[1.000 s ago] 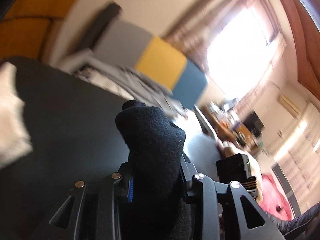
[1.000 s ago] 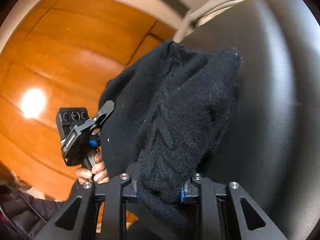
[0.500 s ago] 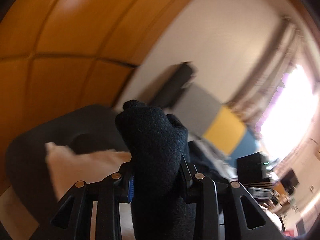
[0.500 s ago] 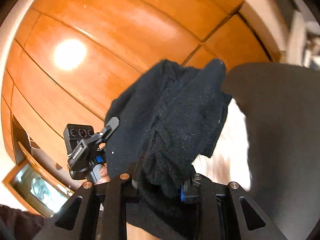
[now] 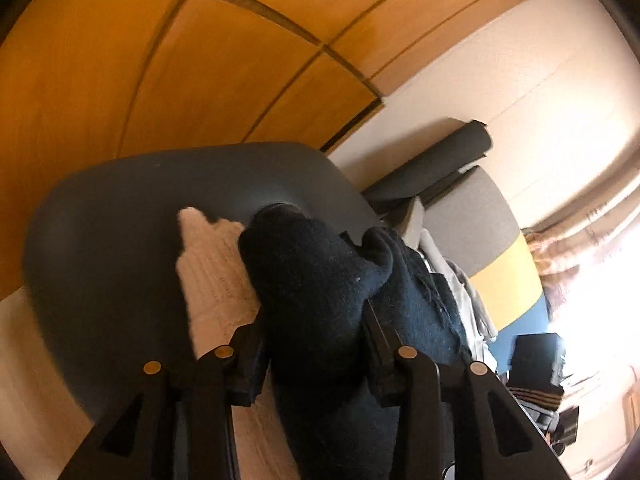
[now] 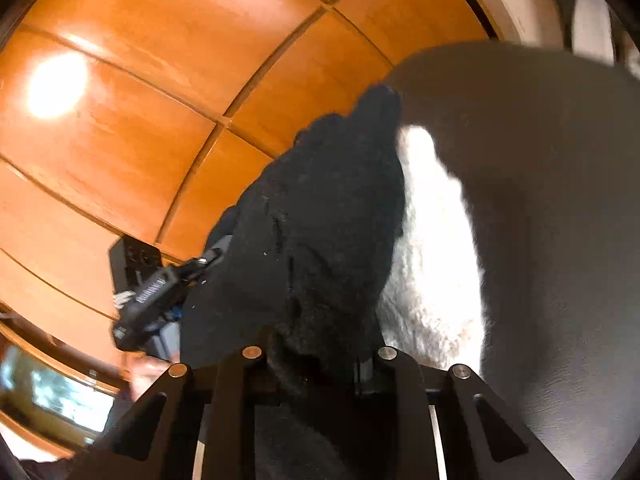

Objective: Fold clothes

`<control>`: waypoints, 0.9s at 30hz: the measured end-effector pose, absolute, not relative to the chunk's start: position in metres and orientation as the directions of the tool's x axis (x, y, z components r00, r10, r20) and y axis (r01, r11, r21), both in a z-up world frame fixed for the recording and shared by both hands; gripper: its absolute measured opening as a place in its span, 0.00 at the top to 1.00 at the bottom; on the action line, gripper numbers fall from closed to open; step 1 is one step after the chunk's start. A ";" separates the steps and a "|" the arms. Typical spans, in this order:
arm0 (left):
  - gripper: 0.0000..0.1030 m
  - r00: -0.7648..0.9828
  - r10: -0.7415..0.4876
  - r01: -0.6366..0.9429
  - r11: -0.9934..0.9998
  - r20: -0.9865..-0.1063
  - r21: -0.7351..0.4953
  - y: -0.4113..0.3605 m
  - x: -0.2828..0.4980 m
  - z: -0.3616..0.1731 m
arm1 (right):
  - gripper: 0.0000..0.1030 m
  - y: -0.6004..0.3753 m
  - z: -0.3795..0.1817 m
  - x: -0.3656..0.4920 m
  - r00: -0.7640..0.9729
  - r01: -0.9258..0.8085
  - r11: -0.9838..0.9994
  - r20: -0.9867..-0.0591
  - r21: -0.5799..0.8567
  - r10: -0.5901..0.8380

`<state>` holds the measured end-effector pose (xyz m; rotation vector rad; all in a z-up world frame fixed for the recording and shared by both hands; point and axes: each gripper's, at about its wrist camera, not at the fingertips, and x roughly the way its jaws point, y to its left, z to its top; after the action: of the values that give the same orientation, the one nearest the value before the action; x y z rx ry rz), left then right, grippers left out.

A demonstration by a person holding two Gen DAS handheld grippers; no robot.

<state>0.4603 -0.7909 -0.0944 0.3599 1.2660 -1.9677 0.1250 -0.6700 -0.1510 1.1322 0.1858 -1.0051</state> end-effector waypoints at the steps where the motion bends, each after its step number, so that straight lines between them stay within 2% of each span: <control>1: 0.62 -0.660 -0.453 0.736 -0.227 -0.599 -0.638 -0.788 0.463 -0.087 | 0.70 -0.666 -0.146 0.128 0.545 0.772 0.067 -0.603 0.632 -0.582; 4: 0.62 -0.602 -0.518 0.784 -0.243 -0.607 -0.571 -0.773 0.472 -0.062 | 0.69 -0.648 -0.114 0.129 0.428 0.866 0.098 -0.624 0.491 -0.653; 6: 0.62 -0.563 -0.580 0.813 -0.264 -0.588 -0.519 -0.761 0.477 -0.043 | 0.69 -0.638 -0.086 0.140 0.336 0.929 0.142 -0.611 0.343 -0.717; 10: 0.62 -0.617 -0.598 0.783 -0.395 -0.512 -0.481 -0.745 0.456 -0.019 | 0.69 -0.634 -0.062 0.176 0.331 0.943 0.283 -0.597 0.176 -0.731; 12: 0.62 -0.632 -0.582 0.774 -0.442 -0.512 -0.454 -0.742 0.435 -0.017 | 0.69 -0.644 -0.067 0.198 0.337 0.932 0.343 -0.627 0.116 -0.703; 14: 0.61 -0.617 -0.554 0.787 -0.432 -0.559 -0.441 -0.750 0.420 -0.032 | 0.71 -0.657 -0.088 0.208 0.260 0.947 0.319 -0.688 0.044 -0.677; 16: 0.71 -0.574 -0.492 0.818 -0.362 -0.654 -0.446 -0.765 0.405 -0.068 | 0.71 -0.669 -0.118 0.198 0.203 0.970 0.236 -0.743 0.063 -0.637; 18: 0.72 -0.567 -0.520 0.824 -0.363 -0.638 -0.436 -0.762 0.407 -0.083 | 0.71 -0.673 -0.155 0.181 0.199 0.979 0.157 -0.772 0.129 -0.604; 21: 0.72 -0.558 -0.530 0.830 -0.339 -0.639 -0.443 -0.761 0.410 -0.084 | 0.71 -0.660 -0.175 0.164 0.253 0.966 0.127 -0.699 0.227 -0.669; 27: 0.70 -0.529 -0.571 0.848 -0.340 -0.627 -0.406 -0.749 0.410 -0.065 | 0.70 -0.666 -0.171 0.167 0.223 0.973 0.116 -0.700 0.197 -0.679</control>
<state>0.4096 -0.7493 -0.0650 0.4736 0.8972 -1.9711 0.1668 -0.6659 -0.1707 0.7186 0.5038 -1.2873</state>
